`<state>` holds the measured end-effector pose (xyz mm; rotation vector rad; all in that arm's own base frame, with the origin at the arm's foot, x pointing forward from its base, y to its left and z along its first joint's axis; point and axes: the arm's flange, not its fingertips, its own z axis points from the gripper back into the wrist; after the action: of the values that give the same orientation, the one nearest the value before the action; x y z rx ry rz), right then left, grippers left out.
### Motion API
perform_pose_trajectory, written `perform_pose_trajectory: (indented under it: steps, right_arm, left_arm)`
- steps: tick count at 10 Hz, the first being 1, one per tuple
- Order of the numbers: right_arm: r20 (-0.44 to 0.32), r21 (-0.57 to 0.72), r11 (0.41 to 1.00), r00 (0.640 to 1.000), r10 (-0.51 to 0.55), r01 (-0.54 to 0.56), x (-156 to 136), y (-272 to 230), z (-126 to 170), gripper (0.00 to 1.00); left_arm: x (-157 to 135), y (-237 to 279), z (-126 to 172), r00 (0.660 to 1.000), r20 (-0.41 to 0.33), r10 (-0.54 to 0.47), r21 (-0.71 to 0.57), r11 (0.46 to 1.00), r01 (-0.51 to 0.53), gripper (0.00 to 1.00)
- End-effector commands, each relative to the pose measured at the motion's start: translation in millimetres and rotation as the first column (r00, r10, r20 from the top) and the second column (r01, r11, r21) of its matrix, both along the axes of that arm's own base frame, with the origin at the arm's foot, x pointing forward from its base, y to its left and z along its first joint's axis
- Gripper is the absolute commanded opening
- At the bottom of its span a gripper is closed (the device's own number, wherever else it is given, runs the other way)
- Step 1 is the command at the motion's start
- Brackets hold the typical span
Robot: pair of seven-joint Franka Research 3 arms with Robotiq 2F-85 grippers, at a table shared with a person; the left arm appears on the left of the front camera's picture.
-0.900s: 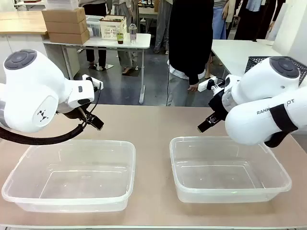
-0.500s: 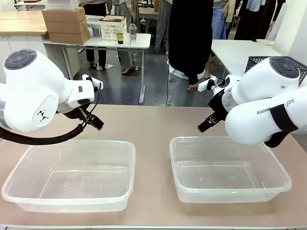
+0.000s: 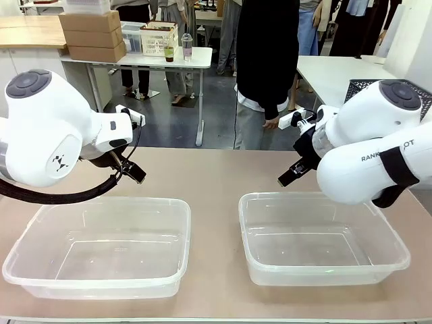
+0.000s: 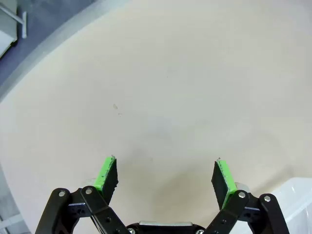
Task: Sort the waste into each basket.
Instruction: Pick up the Organizing box on the left side of the table and lift it.
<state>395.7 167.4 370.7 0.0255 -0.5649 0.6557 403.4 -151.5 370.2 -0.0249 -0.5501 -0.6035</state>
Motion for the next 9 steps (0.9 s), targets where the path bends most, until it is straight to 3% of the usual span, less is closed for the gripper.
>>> perform_pose_trajectory:
  steps: [1, 5, 6, 7, 8, 9]
  right_arm:
    - [0.000, 0.001, 1.000, 1.000, -0.001, 0.001, 0, 0, 0, 1.00]
    - [0.000, 0.000, 1.000, 1.000, 0.000, 0.000, 0, 0, 0, 1.00]
    - [-0.025, 0.039, 0.995, 0.996, -0.087, 0.088, 0, 4, 34, 1.00]
    - [-0.036, 0.017, 0.988, 0.987, -0.155, 0.156, -9, 1, 70, 1.00]
    - [-0.071, 0.003, 0.975, 0.973, -0.220, 0.221, -22, -6, 102, 1.00]
    - [-0.100, 0.040, 0.971, 0.968, -0.230, 0.235, -38, -14, 129, 1.00]
  left_arm:
    - [0, 0, 0, 1.000, 0.000, 0.000, 0.000, 1.000, 0.000, 1.00]
    - [0, 0, 0, 1.000, 0.000, 0.000, 0.000, 1.000, 0.000, 1.00]
    - [-6, 10, 40, 0.997, -0.031, 0.071, -0.062, 0.995, -0.073, 1.00]
    - [-15, 15, 81, 0.958, -0.135, 0.255, -0.078, 0.961, -0.266, 1.00]
    - [-28, 17, 118, 0.932, -0.160, 0.326, -0.125, 0.930, -0.347, 1.00]
    - [-46, 21, 144, 0.931, -0.164, 0.326, -0.183, 0.917, -0.354, 1.00]
